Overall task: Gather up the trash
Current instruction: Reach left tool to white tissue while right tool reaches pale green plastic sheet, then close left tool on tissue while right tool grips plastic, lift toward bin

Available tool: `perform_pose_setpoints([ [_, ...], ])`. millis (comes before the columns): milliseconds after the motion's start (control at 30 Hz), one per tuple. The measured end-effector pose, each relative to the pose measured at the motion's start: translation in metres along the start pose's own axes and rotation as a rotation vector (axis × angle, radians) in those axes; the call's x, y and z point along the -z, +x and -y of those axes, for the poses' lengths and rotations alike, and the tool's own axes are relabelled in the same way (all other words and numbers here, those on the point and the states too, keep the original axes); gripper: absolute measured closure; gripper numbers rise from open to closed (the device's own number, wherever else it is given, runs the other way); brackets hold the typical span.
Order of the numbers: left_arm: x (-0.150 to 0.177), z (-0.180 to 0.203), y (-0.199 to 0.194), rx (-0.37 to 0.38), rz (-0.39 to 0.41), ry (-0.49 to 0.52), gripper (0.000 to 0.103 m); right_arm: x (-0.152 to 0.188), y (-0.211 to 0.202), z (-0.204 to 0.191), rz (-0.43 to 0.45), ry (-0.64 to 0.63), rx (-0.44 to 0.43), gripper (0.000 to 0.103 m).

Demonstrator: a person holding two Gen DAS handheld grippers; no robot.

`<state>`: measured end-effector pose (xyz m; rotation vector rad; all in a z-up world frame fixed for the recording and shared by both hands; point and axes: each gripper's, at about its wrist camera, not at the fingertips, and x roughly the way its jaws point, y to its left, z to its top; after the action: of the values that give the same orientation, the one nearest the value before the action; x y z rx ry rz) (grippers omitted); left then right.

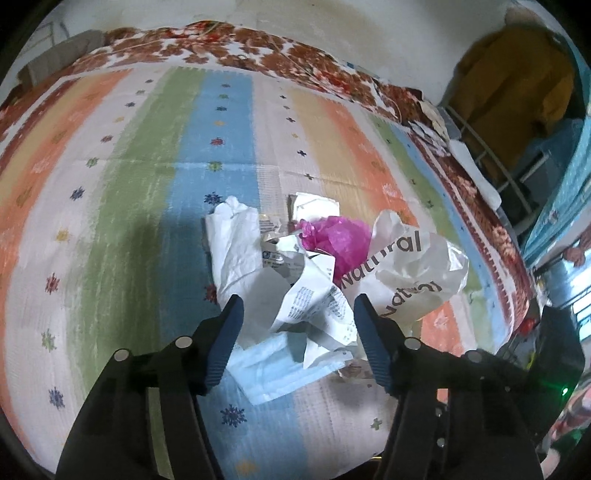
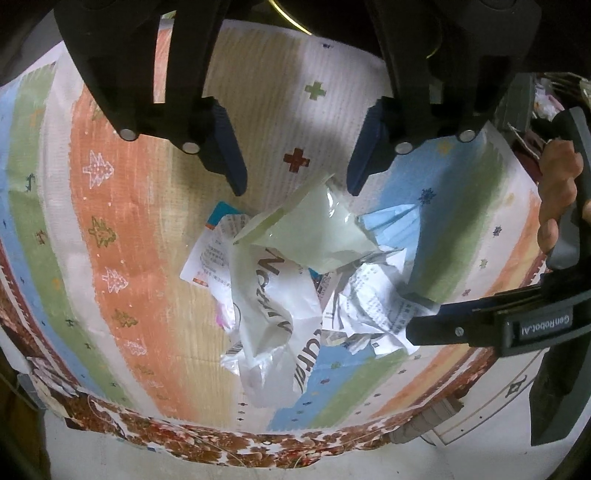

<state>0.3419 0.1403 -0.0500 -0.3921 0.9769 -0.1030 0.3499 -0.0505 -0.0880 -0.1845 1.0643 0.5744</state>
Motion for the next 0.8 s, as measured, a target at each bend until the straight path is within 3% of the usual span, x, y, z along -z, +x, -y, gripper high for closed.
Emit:
perform_pose_setpoints([
  [67,0.0,0.003,0.003,-0.001,-0.006,0.013,0.061,0.0,0.002,0.002,-0.002,0.0,-0.001,0.067],
  [167,0.0,0.009,0.007,0.014,-0.018,0.04,0.083,-0.001,0.006,0.002,-0.009,-0.003,-0.003,0.077],
  [267,0.001,0.014,0.006,0.013,-0.011,0.06,0.095,-0.001,0.006,0.003,-0.008,-0.008,-0.005,0.085],
  [433,0.002,0.022,0.0,0.02,0.005,0.063,0.102,-0.002,0.005,0.004,-0.011,-0.014,-0.006,0.094],
  [800,-0.005,0.031,-0.031,0.043,0.073,0.033,0.103,-0.004,-0.014,-0.003,0.005,-0.056,-0.022,0.098],
])
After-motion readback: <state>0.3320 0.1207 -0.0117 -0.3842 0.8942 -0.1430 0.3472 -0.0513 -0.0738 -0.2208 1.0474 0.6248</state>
